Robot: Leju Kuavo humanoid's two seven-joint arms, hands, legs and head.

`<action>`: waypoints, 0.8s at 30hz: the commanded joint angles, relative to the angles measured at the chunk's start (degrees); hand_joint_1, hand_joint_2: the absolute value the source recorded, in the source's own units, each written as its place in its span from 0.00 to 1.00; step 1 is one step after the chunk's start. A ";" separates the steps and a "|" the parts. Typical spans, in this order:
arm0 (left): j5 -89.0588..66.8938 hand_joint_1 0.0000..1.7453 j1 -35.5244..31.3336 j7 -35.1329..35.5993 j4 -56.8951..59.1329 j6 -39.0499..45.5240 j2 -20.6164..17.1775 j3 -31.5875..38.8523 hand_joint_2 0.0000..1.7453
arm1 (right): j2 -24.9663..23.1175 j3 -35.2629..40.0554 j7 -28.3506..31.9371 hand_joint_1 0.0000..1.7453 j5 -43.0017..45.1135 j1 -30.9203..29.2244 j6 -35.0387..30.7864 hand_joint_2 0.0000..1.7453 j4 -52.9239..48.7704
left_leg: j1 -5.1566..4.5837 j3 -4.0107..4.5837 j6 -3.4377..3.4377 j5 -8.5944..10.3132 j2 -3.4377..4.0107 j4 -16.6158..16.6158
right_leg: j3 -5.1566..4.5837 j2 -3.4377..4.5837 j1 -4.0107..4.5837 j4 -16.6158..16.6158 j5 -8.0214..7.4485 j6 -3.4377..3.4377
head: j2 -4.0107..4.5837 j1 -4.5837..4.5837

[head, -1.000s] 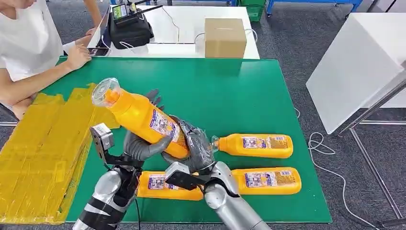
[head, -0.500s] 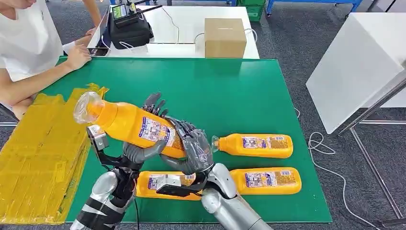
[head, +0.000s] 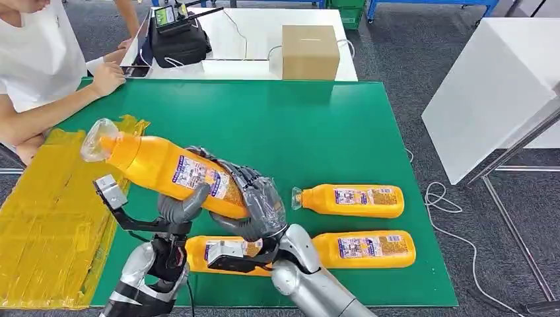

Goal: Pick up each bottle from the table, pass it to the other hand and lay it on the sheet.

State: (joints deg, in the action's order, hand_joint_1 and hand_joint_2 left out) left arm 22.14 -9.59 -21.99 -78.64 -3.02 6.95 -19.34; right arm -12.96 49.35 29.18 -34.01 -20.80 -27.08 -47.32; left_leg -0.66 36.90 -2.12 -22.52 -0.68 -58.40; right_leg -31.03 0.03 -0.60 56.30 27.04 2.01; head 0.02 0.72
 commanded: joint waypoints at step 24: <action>-89.31 1.00 -9.87 9.01 7.23 41.53 -12.98 19.24 1.00 | 7.53 -23.73 -2.06 0.00 19.66 18.88 7.45 1.00 -48.35 | 0.02 -0.22 0.18 0.00 -0.17 0.08 | -0.17 -0.08 0.03 -0.05 0.01 -0.14 | 0.00 0.00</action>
State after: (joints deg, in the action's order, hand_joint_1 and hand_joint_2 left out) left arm -74.36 -13.30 -16.58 -84.22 38.51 1.17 -0.11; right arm -7.67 30.47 27.01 -14.78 -3.80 -20.63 -88.45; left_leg -0.67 36.84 -2.08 -22.55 -0.82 -58.39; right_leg -31.27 -0.01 -0.60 56.29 27.04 1.95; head 0.02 0.72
